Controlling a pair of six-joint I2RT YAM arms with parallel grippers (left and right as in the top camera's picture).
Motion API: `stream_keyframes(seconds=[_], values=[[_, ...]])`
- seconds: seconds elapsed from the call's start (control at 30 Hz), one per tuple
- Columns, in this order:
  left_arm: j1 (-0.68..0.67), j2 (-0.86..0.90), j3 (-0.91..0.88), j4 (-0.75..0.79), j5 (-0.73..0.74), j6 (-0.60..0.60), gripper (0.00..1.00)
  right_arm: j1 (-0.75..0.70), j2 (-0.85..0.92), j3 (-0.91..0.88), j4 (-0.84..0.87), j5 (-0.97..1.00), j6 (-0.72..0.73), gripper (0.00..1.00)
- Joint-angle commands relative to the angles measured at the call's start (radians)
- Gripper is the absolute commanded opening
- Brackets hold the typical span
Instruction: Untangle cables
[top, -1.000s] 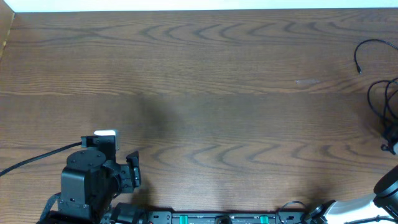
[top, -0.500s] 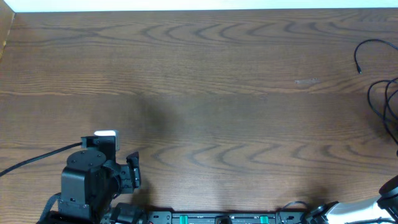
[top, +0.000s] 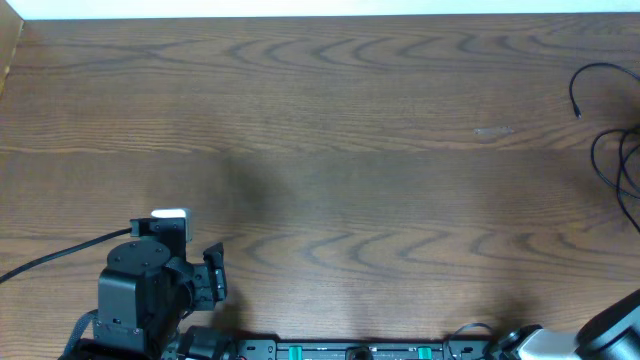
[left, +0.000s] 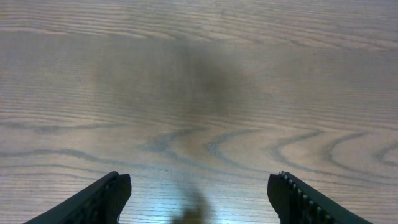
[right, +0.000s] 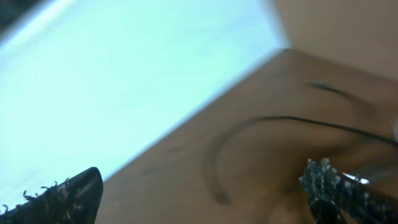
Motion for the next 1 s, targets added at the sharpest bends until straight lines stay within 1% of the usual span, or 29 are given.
stream_keyframes(seconds=[0.0, 0.1, 0.3, 0.47, 0.53, 0.63, 0.73, 0.8, 0.87, 0.97], values=[[0.004, 0.000, -0.006, 0.001, 0.009, 0.006, 0.76, 0.076, -0.119, 0.002, -0.051, -0.175, 0.040, 0.99], [0.004, 0.000, -0.006, 0.002, 0.009, 0.006, 0.76, 0.146, -0.234, 0.002, -0.145, -0.225, 0.014, 0.99], [0.004, 0.000, -0.006, 0.002, 0.008, 0.006, 0.76, 0.260, -0.530, 0.002, -0.454, -0.266, -0.155, 0.99], [0.004, -0.001, -0.006, 0.002, -0.028, 0.005, 0.76, 0.281, -0.601, 0.002, -0.639, -0.470, -0.161, 0.99], [0.004, -0.001, -0.006, 0.002, -0.029, 0.005, 0.76, 0.282, -0.631, 0.002, -0.669, -0.557, -0.204, 0.99], [0.004, -0.001, -0.006, 0.002, -0.029, 0.005, 0.76, 0.282, -0.701, 0.002, -0.667, -0.641, -0.241, 0.99], [0.004, -0.001, -0.006, 0.002, -0.029, 0.005, 0.76, 0.288, -0.764, 0.002, -0.584, -0.787, -0.228, 0.99], [0.005, -0.001, -0.006, 0.002, -0.029, 0.006, 0.76, 0.306, -0.806, 0.002, -0.497, -0.830, -0.162, 0.99], [0.004, -0.001, -0.006, 0.001, -0.029, 0.005, 0.76, 0.331, -0.850, 0.002, -0.400, -0.833, -0.091, 0.99], [0.005, -0.001, -0.006, 0.001, -0.029, 0.005, 0.76, 0.385, -0.912, 0.002, -0.201, -0.782, 0.061, 0.99]])
